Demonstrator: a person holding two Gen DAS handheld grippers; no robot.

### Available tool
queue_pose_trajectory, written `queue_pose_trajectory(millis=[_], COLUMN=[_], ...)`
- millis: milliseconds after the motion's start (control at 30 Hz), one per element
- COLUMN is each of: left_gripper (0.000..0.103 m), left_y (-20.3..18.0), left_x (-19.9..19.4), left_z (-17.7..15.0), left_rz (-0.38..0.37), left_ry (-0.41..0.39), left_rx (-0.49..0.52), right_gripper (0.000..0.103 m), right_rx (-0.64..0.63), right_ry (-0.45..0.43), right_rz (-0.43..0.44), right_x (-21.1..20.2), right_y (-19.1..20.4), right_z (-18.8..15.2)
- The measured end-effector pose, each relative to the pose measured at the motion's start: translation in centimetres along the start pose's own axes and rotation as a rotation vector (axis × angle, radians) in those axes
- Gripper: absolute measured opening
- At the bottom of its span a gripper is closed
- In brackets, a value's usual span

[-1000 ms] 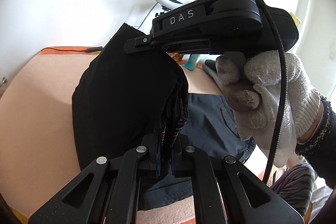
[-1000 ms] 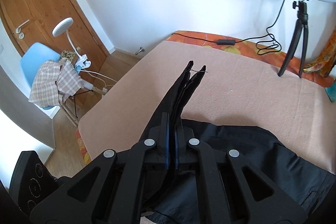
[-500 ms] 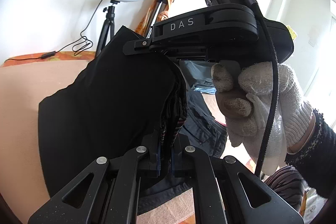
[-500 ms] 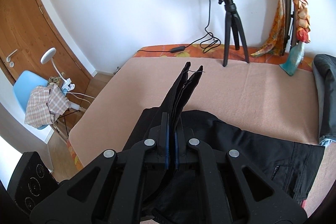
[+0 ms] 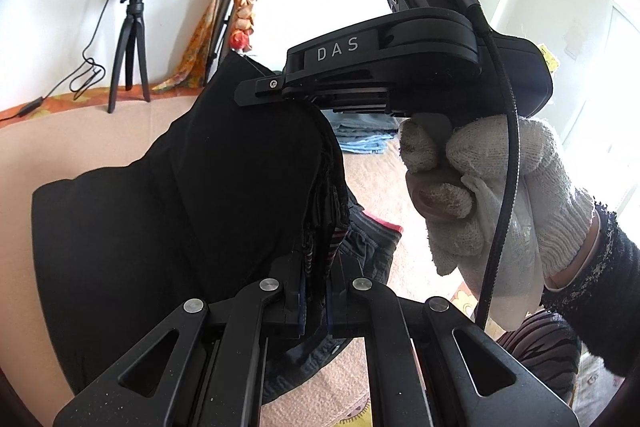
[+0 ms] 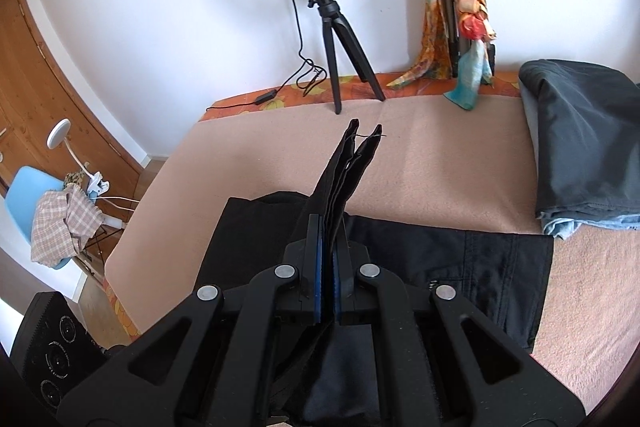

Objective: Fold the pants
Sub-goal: 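Open the left tool while the right tool lays the fold down and releases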

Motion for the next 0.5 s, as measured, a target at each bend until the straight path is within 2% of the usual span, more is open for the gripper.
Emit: queue_pose_trajectory(millis=[67,133,167,267,300,333,433,500], left_gripper=[0.009,0.020,0.022,0.027,0.034,0.039,0.039,0.039], left_y=[-0.3,0.0,0.1,0.9,1.7,2.4,5.8,8.5], left_x=[-0.1,-0.6,-1.1,-3.9,-4.7,-5.7,-7.7,-8.6], left_z=[-0.7,-0.9,-1.1,-1.5,-1.4,-1.6,-1.5,-1.4], left_rz=[-0.006,-0.011,-0.016,-0.016,-0.004,0.020,0.121,0.176], left_ry=[0.030,0.051,0.053,0.027,0.010,-0.007,-0.039,-0.050], left_rx=[0.001,-0.008,-0.016,-0.037,-0.045,-0.052,-0.076,-0.126], right_gripper=[0.004,0.004,0.004,0.004,0.004,0.004,0.004,0.004], right_rx=[0.018,0.040,0.050,0.073,0.079,0.087,0.101,0.106], right_ry=[-0.003,-0.005,-0.006,-0.003,0.000,0.004,0.020,0.025], right_rz=[-0.007,-0.006,-0.002,0.002,0.000,-0.001,-0.008,-0.015], right_x=[0.0,0.0,0.0,0.1,0.1,0.3,0.5,0.5], right_y=[-1.0,-2.0,-2.5,-3.7,-4.0,-4.4,-5.5,-6.0], right_z=[-0.3,-0.5,-0.6,-1.2,-1.4,-1.7,-2.4,-2.8])
Point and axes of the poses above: each gripper's, at about its wrist camera, not at the fingertips, and x roughly the way its jaws point, y to its left, z to its top, the point moved 6 cm from there along x, roughly the way its jaws point
